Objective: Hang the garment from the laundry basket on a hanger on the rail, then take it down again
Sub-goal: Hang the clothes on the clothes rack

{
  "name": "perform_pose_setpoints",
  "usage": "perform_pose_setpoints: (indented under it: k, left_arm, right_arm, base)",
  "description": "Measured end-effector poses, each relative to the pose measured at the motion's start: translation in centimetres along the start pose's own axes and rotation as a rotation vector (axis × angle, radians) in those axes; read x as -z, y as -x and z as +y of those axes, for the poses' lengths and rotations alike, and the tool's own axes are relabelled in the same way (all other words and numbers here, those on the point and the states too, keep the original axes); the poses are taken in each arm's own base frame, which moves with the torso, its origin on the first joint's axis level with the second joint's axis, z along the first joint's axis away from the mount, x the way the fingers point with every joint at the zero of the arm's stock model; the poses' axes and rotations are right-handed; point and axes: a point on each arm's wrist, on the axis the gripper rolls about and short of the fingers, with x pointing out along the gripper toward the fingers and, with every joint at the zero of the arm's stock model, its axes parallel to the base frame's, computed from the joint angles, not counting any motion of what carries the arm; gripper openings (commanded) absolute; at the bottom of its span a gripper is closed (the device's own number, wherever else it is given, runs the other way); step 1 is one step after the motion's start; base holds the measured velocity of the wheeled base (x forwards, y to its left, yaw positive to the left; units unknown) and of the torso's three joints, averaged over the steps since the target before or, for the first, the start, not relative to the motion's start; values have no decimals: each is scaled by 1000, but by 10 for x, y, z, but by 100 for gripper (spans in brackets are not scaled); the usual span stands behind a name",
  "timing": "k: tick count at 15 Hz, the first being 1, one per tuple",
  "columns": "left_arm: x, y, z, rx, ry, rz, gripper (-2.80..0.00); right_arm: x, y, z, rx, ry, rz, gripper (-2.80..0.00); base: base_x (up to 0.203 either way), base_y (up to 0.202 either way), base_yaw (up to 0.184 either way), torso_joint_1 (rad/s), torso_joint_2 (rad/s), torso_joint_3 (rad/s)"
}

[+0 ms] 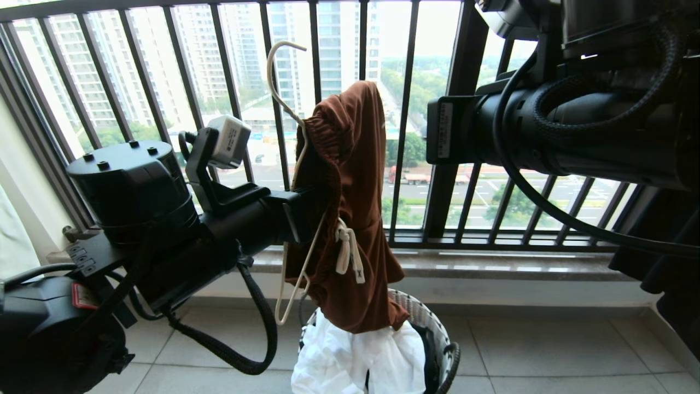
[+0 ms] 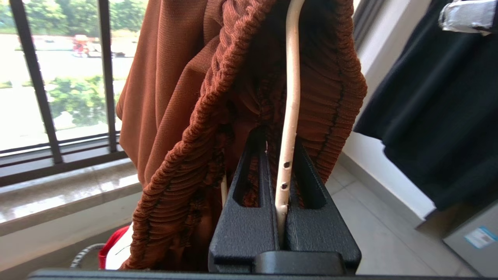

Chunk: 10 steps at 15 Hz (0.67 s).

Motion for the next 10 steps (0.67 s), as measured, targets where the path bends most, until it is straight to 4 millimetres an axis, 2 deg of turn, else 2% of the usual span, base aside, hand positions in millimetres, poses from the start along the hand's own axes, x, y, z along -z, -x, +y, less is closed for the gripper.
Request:
perform_pose_setpoints:
  k: [4, 10]
  left_arm:
    - [-2, 16, 1, 148, 59, 49, -280]
    - [1, 28, -1, 234, 69, 96, -280]
  right_arm:
    - [-8, 19, -12, 6, 66, 12, -280]
    - [-16, 45, -25, -82, 196, -7, -280]
  base:
    - [0, 0, 0, 0, 0, 0]
    - [0, 0, 0, 0, 0, 0]
